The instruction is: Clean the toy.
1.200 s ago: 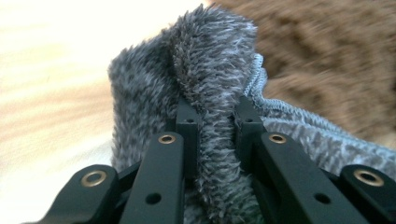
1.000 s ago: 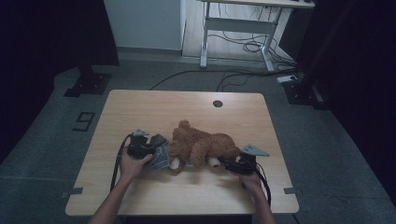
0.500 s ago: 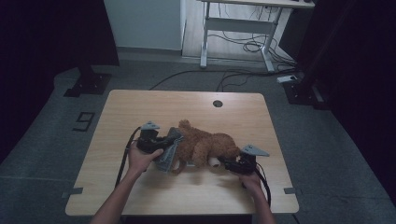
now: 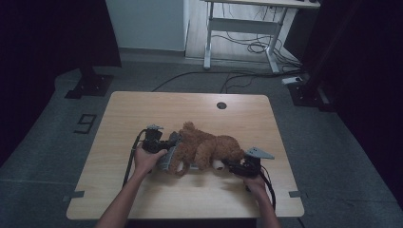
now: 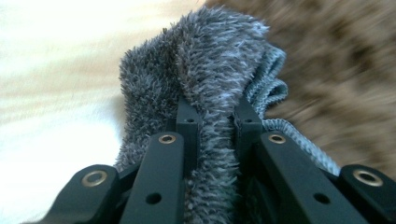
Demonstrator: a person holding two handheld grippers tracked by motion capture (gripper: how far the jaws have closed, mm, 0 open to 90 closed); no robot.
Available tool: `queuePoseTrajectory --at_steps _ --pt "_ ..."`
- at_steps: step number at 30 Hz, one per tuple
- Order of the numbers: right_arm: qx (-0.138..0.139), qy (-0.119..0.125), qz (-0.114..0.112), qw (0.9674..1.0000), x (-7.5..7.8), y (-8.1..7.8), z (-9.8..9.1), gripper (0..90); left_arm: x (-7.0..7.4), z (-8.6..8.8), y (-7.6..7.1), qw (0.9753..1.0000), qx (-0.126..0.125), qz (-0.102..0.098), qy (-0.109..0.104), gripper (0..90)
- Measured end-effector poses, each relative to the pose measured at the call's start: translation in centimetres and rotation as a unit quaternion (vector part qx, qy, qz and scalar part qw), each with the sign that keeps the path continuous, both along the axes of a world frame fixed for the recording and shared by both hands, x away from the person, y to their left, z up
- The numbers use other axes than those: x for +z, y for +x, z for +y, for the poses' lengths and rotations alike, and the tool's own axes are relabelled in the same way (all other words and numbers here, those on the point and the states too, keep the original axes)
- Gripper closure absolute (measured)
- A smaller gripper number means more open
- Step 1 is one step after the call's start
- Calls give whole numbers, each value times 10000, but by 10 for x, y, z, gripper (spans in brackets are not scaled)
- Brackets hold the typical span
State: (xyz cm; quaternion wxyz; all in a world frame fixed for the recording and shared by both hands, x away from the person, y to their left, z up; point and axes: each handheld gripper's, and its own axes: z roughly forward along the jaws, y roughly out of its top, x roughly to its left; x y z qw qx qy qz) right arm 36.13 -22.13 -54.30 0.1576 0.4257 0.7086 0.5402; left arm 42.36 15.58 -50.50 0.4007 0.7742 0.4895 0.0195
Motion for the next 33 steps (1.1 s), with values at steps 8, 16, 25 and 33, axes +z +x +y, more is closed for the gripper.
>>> queuePoseTrajectory --at_steps 8,16,25,33 --pt "11 -23 -5 10000 0 0 0 279 31 5 -9 9987 55 -456 207 767" --pt "3 -75 -52 10000 1 -1 1 278 98 -28 -9 9934 -346 -1093 35 764" --pt "70 -118 -57 9999 2 -2 1 271 69 -71 18 9957 -524 -702 292 763" --pt "172 61 324 9993 7 0 -5 131 56 -66 1 9939 -523 -914 336 769"
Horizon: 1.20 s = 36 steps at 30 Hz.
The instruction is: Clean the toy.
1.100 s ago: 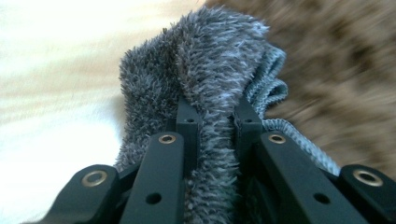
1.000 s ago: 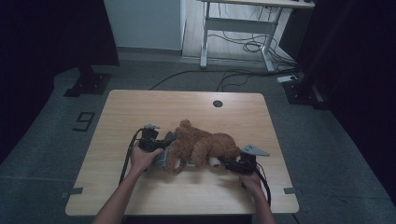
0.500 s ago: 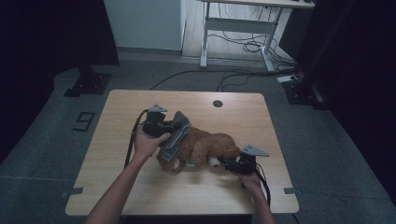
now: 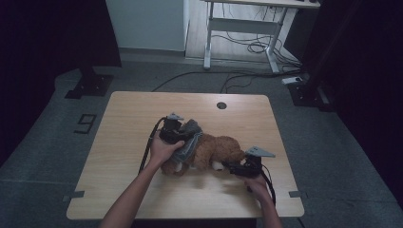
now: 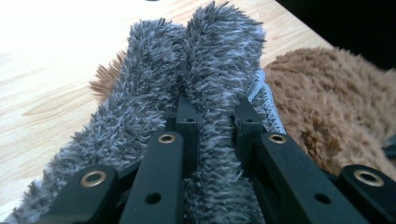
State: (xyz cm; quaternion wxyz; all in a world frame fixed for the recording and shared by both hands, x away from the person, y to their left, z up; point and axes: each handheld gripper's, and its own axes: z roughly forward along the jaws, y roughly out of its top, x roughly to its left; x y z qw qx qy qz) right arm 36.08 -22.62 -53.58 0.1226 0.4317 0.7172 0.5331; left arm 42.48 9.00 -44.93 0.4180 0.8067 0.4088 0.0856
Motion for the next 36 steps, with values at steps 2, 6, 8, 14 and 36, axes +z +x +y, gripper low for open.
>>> queuePoseTrajectory --at_steps 2,6,8,14,36 --pt "55 151 181 9997 3 -1 -9 125 -1 -1 -8 9998 -12 -152 130 770" --pt "76 593 119 9981 15 -8 -32 119 -4 3 -17 9997 -42 -225 17 771" --pt "20 775 33 9970 25 -12 -44 112 -5 5 -20 9997 -56 -214 -58 771" --pt "-49 667 -102 9977 45 -13 -41 89 -6 7 -34 9995 -179 -197 -175 772" --pt "620 13 661 9959 18 -2 -12 0 -25 20 -92 9953 -650 -36 -711 774"
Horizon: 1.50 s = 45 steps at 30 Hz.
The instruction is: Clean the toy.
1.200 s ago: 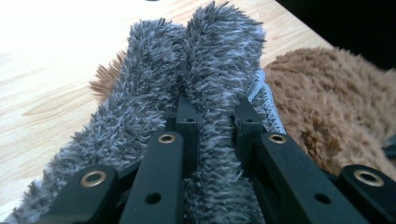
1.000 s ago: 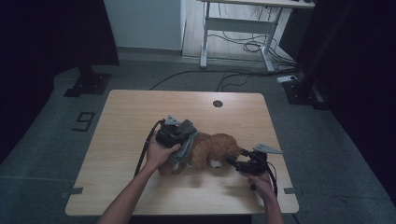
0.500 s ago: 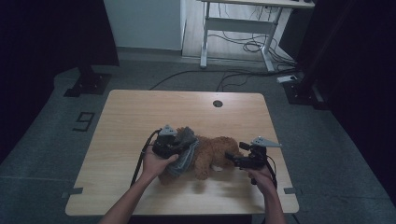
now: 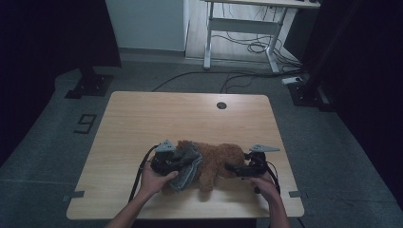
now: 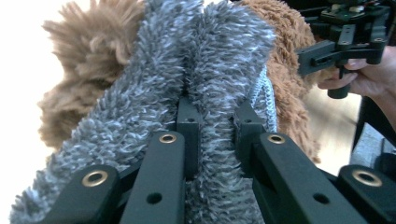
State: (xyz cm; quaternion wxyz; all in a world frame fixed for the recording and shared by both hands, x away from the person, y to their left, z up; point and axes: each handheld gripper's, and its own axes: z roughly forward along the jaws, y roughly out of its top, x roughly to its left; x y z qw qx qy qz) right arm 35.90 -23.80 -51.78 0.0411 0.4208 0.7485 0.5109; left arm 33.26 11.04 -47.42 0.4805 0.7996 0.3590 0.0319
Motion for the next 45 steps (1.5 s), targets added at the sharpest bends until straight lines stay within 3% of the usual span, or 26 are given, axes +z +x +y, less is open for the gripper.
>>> queuePoseTrajectory --at_steps 6,13,16,20,24,31,34,37,42,45 --pt "117 -180 227 9995 -7 -7 3 2 -8 4 -16 9999 -83 10 -66 773" --pt "63 -223 139 9996 -8 -11 4 276 -16 9 -22 9999 -53 68 -148 770" --pt "-14 -266 -36 9996 -6 -12 6 350 -18 7 -19 9999 -20 23 -96 771" --pt "-287 -303 -218 9989 -6 -10 7 383 -18 0 -6 10000 26 28 -19 773" --pt "-633 -355 -421 9965 -6 -3 3 397 -19 -12 17 10000 84 41 33 775" --pt "-1332 -134 -760 9881 -17 18 -5 411 -10 -35 59 9982 293 -64 516 773" --pt "-1452 -7 -894 9854 -22 23 -1 411 -10 -30 66 9985 332 62 439 773" --pt "-1374 -107 -947 9859 -21 18 3 411 -14 -23 61 9989 295 124 330 773" --pt "-1082 -183 -827 9905 -24 3 -1 392 -23 -18 41 9995 157 138 251 770" --pt "-960 -371 -816 9913 -24 -6 -3 387 -16 -14 30 9997 87 154 160 765"
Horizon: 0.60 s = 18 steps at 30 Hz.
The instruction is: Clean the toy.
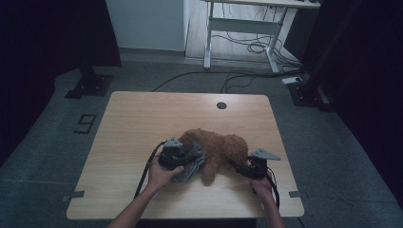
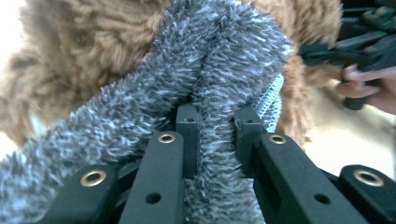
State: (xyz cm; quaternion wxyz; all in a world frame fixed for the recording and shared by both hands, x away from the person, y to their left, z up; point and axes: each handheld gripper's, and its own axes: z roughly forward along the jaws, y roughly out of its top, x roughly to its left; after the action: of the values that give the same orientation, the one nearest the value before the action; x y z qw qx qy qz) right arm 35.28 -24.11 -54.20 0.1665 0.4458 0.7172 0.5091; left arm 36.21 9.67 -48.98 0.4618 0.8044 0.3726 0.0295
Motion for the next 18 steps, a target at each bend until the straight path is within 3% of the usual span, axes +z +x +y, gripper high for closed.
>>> queuePoseTrajectory --at_steps 3,5,11,13,15,16,17,18 --pt "86 -136 -16 9999 -1 -6 0 384 23 5 -4 9995 40 -250 -204 763" --pt "117 -166 -38 9998 -2 -7 0 382 40 3 -1 9987 86 -450 -218 763" --pt "133 -341 -205 9991 -1 -7 7 379 78 -22 20 9968 165 -746 -253 761" --pt "137 -323 -241 9991 -2 -4 13 379 78 -33 34 9961 367 -793 149 758" --pt "158 -352 -290 9988 -3 0 23 378 69 -36 46 9979 394 -448 240 757" --pt "158 -371 -303 9987 -3 1 26 374 61 -39 50 9979 373 -327 426 757" --pt "167 -394 -323 9986 -3 2 30 364 52 -40 51 9970 388 -323 582 758" --pt "181 -451 -349 9982 -2 2 32 343 45 -38 51 9969 419 -314 595 760"
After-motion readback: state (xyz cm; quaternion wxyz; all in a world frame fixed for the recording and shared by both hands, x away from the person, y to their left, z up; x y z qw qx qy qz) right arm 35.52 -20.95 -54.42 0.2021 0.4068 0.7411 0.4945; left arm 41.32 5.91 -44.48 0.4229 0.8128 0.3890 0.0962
